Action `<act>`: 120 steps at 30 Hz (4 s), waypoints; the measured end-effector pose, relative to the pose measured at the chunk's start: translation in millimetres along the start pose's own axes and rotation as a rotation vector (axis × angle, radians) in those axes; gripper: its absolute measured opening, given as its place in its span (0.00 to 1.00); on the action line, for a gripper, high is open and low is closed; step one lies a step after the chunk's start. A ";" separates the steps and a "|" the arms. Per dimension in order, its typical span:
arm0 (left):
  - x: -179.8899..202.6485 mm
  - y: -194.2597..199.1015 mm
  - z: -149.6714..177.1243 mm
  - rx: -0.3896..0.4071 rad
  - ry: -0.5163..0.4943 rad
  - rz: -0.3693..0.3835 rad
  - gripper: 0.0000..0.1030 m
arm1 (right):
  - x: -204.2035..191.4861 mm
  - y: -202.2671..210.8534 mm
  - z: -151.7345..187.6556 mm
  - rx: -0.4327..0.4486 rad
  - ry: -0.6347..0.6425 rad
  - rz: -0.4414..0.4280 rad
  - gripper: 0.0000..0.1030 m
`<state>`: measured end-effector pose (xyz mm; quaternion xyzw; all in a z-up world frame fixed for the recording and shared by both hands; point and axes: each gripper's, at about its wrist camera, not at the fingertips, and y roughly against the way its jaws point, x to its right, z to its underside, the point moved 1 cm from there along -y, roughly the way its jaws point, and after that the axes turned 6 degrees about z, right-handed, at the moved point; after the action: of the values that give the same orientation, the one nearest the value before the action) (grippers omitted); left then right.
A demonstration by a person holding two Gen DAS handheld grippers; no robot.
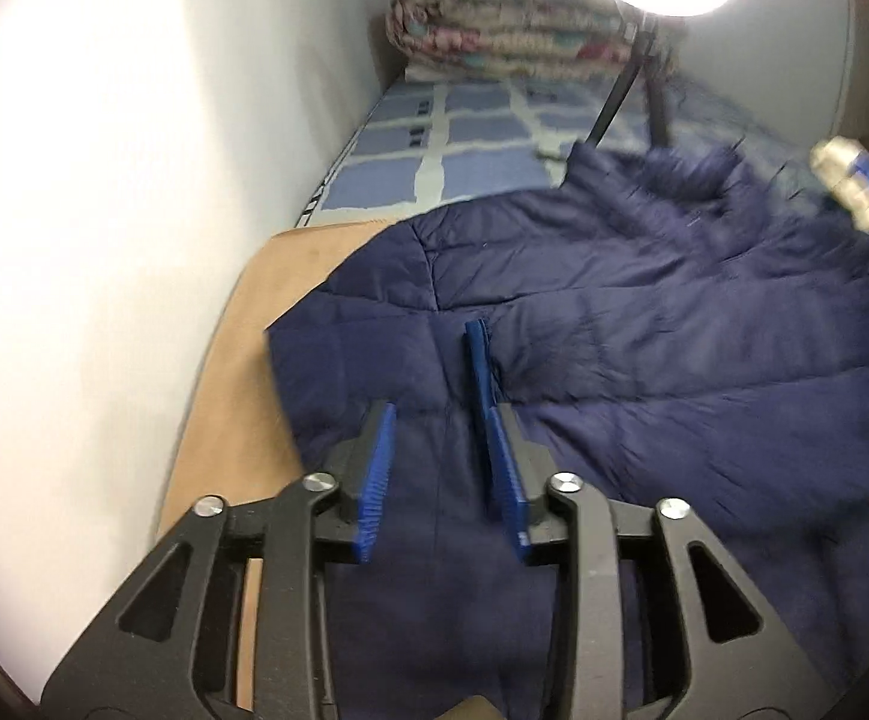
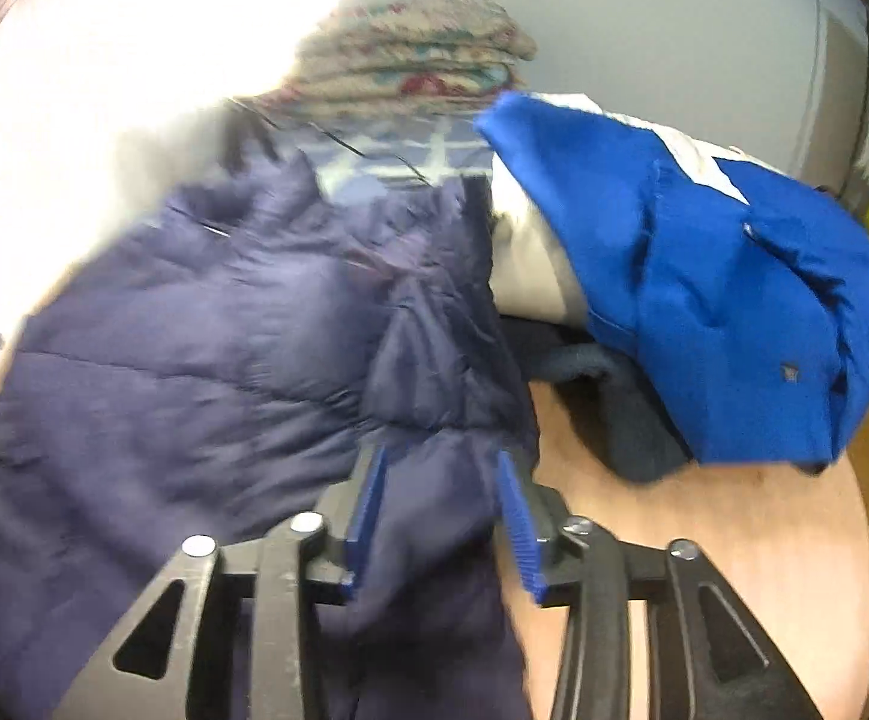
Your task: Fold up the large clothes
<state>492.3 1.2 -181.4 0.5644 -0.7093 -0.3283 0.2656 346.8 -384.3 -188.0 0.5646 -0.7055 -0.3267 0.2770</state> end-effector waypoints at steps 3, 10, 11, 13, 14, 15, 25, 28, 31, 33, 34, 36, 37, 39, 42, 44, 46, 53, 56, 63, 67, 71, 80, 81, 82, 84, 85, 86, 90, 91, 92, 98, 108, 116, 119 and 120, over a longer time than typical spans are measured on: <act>-5.2 54.6 19.2 0.029 0.009 0.055 0.71 | 18.0 48.7 18.8 0.014 0.000 -0.056 0.48; -42.0 180.8 96.1 0.047 0.064 0.072 0.71 | 64.7 154.6 84.5 0.078 -0.049 -0.118 0.61; -50.7 198.9 111.1 0.043 0.089 0.075 0.71 | 69.1 169.5 95.5 0.093 -0.051 -0.122 0.66; -60.1 218.0 133.7 0.031 0.122 0.088 0.71 | 77.8 187.8 114.6 0.105 -0.059 -0.147 0.71; -67.1 229.0 150.2 0.016 0.149 0.102 0.71 | 80.8 197.0 126.0 0.108 -0.061 -0.160 0.72; -71.8 232.3 161.0 0.002 0.169 0.106 0.71 | 83.0 203.3 135.8 0.108 -0.059 -0.163 0.74; -99.4 275.7 254.9 -0.093 0.326 0.186 0.71 | 95.7 227.3 224.8 -0.065 -0.077 -0.157 0.78; -109.2 321.0 261.8 -0.041 0.326 0.167 0.71 | 99.4 232.9 237.9 -0.081 -0.099 -0.161 0.78; -115.2 369.3 263.3 0.019 0.326 0.164 0.71 | 102.8 245.0 240.7 -0.073 -0.107 -0.170 0.78; -117.6 394.2 265.8 0.056 0.333 0.155 0.71 | 102.5 254.3 237.9 -0.057 -0.106 -0.172 0.78; -117.3 395.6 265.6 0.057 0.336 0.151 0.71 | 102.5 257.3 236.1 -0.051 -0.106 -0.176 0.78; -112.3 385.8 270.9 0.037 0.329 0.162 0.71 | 101.6 256.4 234.3 -0.056 -0.114 -0.184 0.78; -108.2 374.3 273.9 0.013 0.321 0.155 0.72 | 100.3 253.1 235.4 -0.066 -0.122 -0.191 0.78; -100.6 343.3 281.6 -0.041 0.330 0.158 0.71 | 95.2 244.0 240.2 -0.093 -0.130 -0.198 0.78; -93.1 296.4 293.7 -0.128 0.374 0.208 0.71 | 84.3 227.0 252.4 -0.146 -0.117 -0.195 0.78; -86.4 262.0 300.4 -0.183 0.377 0.210 0.71 | 76.1 214.7 261.9 -0.184 -0.110 -0.197 0.78; -81.6 237.0 305.3 -0.230 0.379 0.202 0.71 | 68.7 205.2 270.1 -0.216 -0.099 -0.201 0.78; -82.2 184.0 321.8 -0.328 0.485 0.309 0.71 | 54.3 180.7 288.5 -0.291 -0.111 -0.269 0.78; -79.5 176.7 321.3 -0.333 0.472 0.311 0.69 | 49.8 172.8 292.1 -0.307 -0.116 -0.286 0.78; -64.3 171.7 309.4 -0.330 0.398 0.282 0.07 | 37.1 164.3 287.2 -0.316 -0.109 -0.333 0.36; -56.1 182.4 305.0 -0.283 0.363 0.273 0.02 | 25.7 169.3 282.7 -0.308 -0.069 -0.333 0.11; -58.1 209.8 300.5 -0.206 0.378 0.310 0.01 | 16.8 187.8 274.0 -0.250 -0.028 -0.302 0.04; -70.3 280.6 294.4 -0.050 0.386 0.333 0.00 | 30.8 252.5 257.4 -0.112 -0.036 -0.346 0.00; -70.7 285.2 293.0 -0.038 0.391 0.331 0.00 | 33.6 258.2 257.7 -0.103 -0.038 -0.353 0.00; -74.7 290.4 294.4 -0.025 0.395 0.329 0.00 | 34.8 263.7 258.5 -0.095 -0.035 -0.352 0.00; -82.5 288.2 296.5 -0.035 0.402 0.349 0.00 | 37.5 263.4 260.7 -0.097 -0.019 -0.301 0.00; -88.2 278.9 298.0 -0.060 0.422 0.363 0.00 | 41.2 258.9 262.0 -0.108 -0.022 -0.294 0.00; -92.0 272.2 299.7 -0.081 0.436 0.366 0.00 | 43.2 254.5 263.8 -0.120 -0.032 -0.309 0.00; -104.9 234.6 310.4 -0.176 0.526 0.390 0.40 | 49.4 233.8 267.9 -0.148 -0.066 -0.287 0.31; -106.7 226.8 313.1 -0.187 0.545 0.402 0.60 | 50.1 225.4 269.7 -0.175 -0.077 -0.290 0.49; -106.6 218.6 315.3 -0.198 0.560 0.414 0.64 | 51.1 219.0 271.6 -0.195 -0.088 -0.287 0.73; -93.4 177.7 322.5 -0.287 0.573 0.465 0.65 | 54.5 181.8 284.2 -0.277 -0.150 -0.331 0.75; -66.3 149.5 303.9 -0.320 0.524 0.451 0.06 | 27.0 151.1 280.1 -0.285 -0.193 -0.472 0.24; -65.9 195.1 298.9 -0.165 0.522 0.448 0.02 | 7.7 190.3 264.7 -0.200 -0.035 -0.396 0.04; -67.9 211.8 298.4 -0.130 0.527 0.486 0.02 | 8.8 209.5 260.7 -0.166 -0.029 -0.424 0.03; -67.7 215.3 298.5 -0.128 0.526 0.492 0.02 | 7.7 214.6 260.3 -0.158 -0.021 -0.424 0.03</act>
<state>149.4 148.4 -209.1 0.4242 -0.7092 -0.1419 0.5449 15.3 -321.2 -186.5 0.6733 -0.5460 -0.4379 0.2384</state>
